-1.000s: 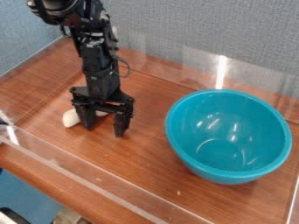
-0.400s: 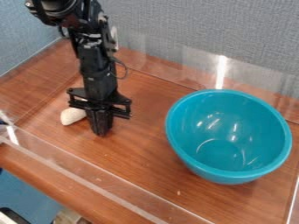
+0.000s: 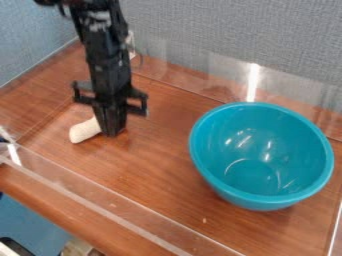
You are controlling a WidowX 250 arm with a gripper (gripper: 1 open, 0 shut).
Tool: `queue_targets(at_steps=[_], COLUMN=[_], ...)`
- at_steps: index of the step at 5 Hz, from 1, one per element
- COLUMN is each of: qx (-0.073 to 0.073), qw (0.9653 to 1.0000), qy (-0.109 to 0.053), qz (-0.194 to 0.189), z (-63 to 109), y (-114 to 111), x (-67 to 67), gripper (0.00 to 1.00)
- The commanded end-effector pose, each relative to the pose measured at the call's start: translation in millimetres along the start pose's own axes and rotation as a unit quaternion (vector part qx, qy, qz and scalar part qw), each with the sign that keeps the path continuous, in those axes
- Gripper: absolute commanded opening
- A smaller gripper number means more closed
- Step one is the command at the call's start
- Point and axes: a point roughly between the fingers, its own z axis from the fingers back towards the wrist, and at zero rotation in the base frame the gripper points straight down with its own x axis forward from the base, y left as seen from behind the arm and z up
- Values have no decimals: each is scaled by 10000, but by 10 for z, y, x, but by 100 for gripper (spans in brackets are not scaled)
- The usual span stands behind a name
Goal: Put the mushroom in the blue bowl
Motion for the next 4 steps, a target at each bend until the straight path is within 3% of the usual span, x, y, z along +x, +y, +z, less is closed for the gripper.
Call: queue_targets(at_steps=[1, 2, 4], qx=[73, 117, 280], qw=[9978, 9983, 9986], qy=[-594, -448, -233], qz=[-280, -368, -396], z=[583, 334, -67], y=[-128, -51, 170], x=[126, 68, 32], gripper=[0, 100, 100])
